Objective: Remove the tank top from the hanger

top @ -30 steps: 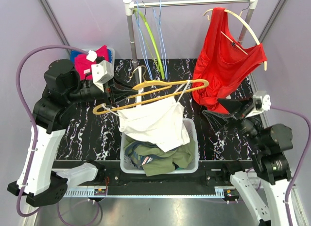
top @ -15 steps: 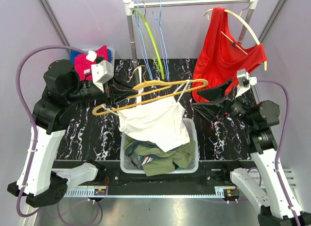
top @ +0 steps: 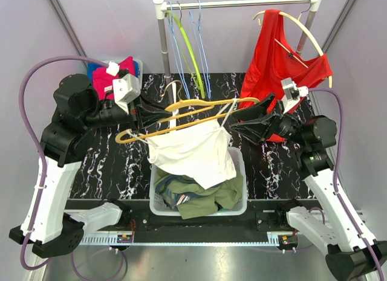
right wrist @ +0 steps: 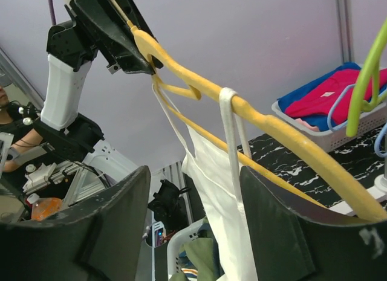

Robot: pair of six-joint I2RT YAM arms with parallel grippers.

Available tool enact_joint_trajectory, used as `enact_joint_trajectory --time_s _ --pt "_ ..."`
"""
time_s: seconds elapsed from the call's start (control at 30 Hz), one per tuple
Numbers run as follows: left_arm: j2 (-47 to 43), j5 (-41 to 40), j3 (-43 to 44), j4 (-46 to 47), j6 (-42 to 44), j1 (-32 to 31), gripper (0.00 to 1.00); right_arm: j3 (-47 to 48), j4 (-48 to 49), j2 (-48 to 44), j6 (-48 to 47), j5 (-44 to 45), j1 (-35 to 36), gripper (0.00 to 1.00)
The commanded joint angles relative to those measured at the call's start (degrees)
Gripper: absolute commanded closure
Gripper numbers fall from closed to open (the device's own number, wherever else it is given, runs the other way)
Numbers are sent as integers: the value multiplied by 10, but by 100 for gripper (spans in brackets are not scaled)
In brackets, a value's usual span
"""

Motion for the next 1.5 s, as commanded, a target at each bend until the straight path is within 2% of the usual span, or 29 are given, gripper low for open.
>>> enact_joint_trajectory --time_s 0.0,0.13,0.4,0.5,0.63,0.67,1.1,1.3,1.37,1.4,1.47 --pt "3 16 3 54 -13 1 93 19 21 18 -20 8 30 35" --pt "9 21 4 61 -24 1 93 20 21 34 -31 23 58 46" --pt "0 24 -9 63 -25 0 92 23 12 45 -51 42 67 53" --pt "-3 26 -11 62 -25 0 92 25 17 51 -53 52 67 61" --pt "-8 24 -13 62 -26 1 92 39 30 70 -44 52 68 83" --pt "-9 23 -14 62 -23 1 92 41 28 69 -44 56 69 100" --pt "-28 7 -34 49 4 3 92 34 -90 -33 -109 124 69 100" --pt "-33 7 -36 46 8 4 92 38 -126 -40 -123 128 69 100" --pt "-34 7 -35 46 7 4 91 29 -132 -39 -124 131 68 63" --pt "-34 7 -35 46 7 4 92 24 -129 -42 -122 137 68 52" --pt "-34 8 -34 46 7 4 92 14 -124 -41 -117 139 68 42"
